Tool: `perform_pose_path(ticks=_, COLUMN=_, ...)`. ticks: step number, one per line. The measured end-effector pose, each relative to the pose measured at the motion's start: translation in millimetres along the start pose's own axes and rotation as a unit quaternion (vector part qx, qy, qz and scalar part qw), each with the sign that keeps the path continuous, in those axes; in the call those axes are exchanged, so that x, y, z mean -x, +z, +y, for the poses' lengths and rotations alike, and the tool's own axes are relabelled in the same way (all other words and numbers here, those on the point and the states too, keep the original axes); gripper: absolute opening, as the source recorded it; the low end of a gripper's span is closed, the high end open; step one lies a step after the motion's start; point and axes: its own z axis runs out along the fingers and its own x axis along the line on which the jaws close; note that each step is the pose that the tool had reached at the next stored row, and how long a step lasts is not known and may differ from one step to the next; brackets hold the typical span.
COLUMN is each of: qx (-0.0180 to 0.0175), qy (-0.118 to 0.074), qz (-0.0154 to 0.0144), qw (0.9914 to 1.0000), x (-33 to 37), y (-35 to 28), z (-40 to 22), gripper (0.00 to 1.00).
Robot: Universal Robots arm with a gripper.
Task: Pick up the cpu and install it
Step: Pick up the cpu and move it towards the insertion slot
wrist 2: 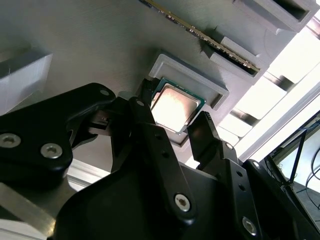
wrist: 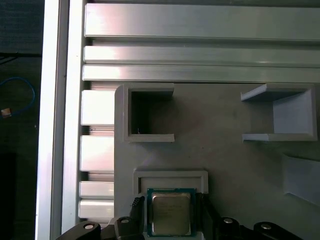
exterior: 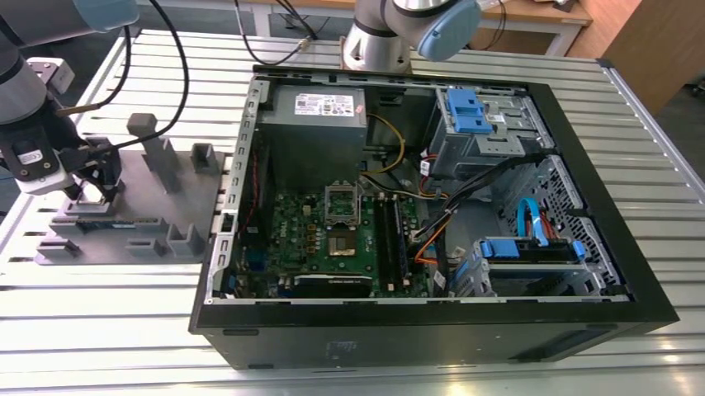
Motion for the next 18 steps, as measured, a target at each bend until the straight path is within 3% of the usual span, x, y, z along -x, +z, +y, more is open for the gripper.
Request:
perform_pose_path(ticks=8, qx=0.0000, qy=0.000, qz=0.0000, qw=1.00000, x=0.0, y=-0.1, z=0.0, gripper=0.56)
perform_pose_path(ticks=10, qx=0.0000, qy=0.000, qz=0.0001, qw=1.00000, x=0.0, y=-0.2, z=0.0, gripper=0.48)
perform_pose_path(ticks=18, qx=0.0000, qy=0.000, qz=0.0000, qw=1.00000, x=0.0, y=-0.3, z=0.0, gripper=0.47)
